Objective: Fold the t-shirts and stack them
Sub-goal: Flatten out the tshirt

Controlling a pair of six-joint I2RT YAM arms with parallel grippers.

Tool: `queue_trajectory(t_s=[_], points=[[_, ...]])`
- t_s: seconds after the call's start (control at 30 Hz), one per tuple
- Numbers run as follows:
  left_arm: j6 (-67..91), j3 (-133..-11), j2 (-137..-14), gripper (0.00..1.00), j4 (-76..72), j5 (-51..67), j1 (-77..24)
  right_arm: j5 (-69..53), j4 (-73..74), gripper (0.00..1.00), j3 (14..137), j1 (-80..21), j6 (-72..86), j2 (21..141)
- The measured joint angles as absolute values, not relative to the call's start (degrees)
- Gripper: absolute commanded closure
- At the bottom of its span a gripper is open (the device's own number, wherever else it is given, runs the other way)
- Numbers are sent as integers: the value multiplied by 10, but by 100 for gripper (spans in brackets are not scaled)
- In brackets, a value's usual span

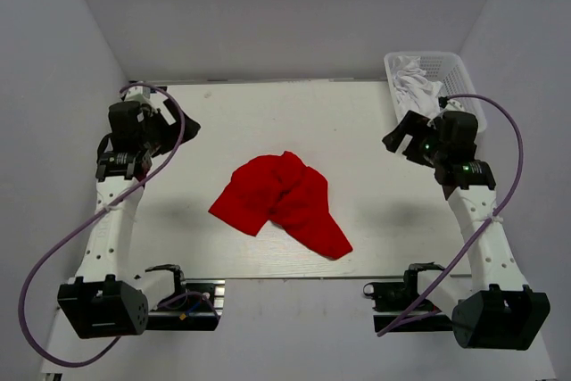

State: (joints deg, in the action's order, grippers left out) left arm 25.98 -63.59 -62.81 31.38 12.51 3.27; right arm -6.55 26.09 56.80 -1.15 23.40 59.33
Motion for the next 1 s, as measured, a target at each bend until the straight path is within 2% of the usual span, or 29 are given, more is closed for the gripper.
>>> queue_trajectory(t_s=[0.3,0.5,0.7,1.0], points=[[268,-607,-747,0,320,184,28,-208,222,10,553,-25,191,593],[271,-555,-788,3,373,148,-19,-257,221,10,534,-109,189,660],[286,-547,-789,3,422,80,-88,-199,265,10,531,-240,176,722],[335,-519,-872,3,457,10,-156,-109,304,10,483,-316,179,724]])
